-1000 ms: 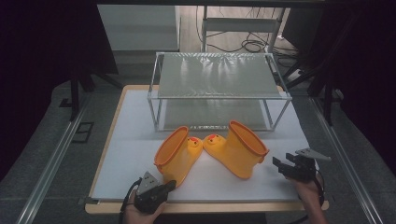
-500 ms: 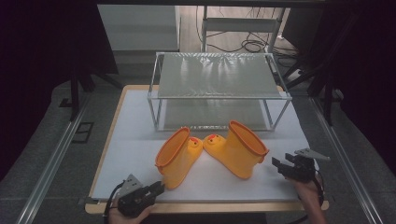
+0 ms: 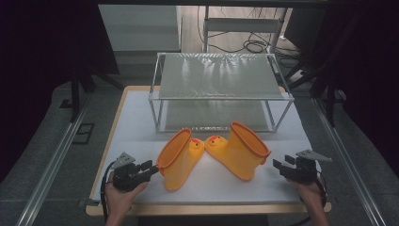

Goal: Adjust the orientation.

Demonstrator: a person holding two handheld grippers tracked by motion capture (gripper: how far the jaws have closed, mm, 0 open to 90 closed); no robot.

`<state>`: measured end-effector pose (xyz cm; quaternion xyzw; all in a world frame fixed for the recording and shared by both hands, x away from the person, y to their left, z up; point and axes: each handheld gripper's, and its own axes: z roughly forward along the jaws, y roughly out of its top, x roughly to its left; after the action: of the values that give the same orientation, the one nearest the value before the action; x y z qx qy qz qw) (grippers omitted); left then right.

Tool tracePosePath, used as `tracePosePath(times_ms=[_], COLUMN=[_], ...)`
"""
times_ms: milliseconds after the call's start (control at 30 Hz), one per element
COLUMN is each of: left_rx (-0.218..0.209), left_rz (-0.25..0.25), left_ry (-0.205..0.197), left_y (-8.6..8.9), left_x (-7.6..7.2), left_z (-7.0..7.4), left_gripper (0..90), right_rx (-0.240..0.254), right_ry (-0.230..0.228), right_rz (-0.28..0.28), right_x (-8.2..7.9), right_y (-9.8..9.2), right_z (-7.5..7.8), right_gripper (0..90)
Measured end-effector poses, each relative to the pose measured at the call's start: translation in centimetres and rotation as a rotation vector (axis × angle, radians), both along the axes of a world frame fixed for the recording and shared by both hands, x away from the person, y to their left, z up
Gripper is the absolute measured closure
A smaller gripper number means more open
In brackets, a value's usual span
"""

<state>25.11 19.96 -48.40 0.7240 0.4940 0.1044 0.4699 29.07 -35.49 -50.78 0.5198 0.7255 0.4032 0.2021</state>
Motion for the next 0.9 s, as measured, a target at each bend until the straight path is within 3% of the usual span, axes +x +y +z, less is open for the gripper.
tracePosePath(times_ms=[133, 367, 467, 700, 900], left_rx=[0.013, 0.011, 0.015, 0.02, 0.022], left_rz=[-0.009, 0.008, -0.007, -0.008, -0.016], left_ry=[0.013, 0.015, 0.016, 0.026, 0.033], left_y=[0.0, 0.6, 0.4, 0.3, 0.1], left_x=[0.4, 0.4, 0.4, 0.5, 0.6], left_z=[-0.1, -0.3, -0.2, -0.1, -0.2], left_gripper=[58.7, 54.3, 52.6, 48.8, 48.2], right_rx=[0.005, 0.019, 0.023, 0.007, -0.029], right_ry=[0.006, 0.015, 0.013, 0.017, 0.015], right_rz=[0.017, 0.072, 0.096, 0.203, 0.358], right_x=[0.0, 0.0, 0.0, 0.1, 1.2], right_y=[0.0, -0.1, 0.0, 1.4, 4.7], right_z=[0.1, 0.3, 0.4, 0.3, 0.3], right_gripper=[46.5, 66.2, 73.7, 87.9, 89.4])
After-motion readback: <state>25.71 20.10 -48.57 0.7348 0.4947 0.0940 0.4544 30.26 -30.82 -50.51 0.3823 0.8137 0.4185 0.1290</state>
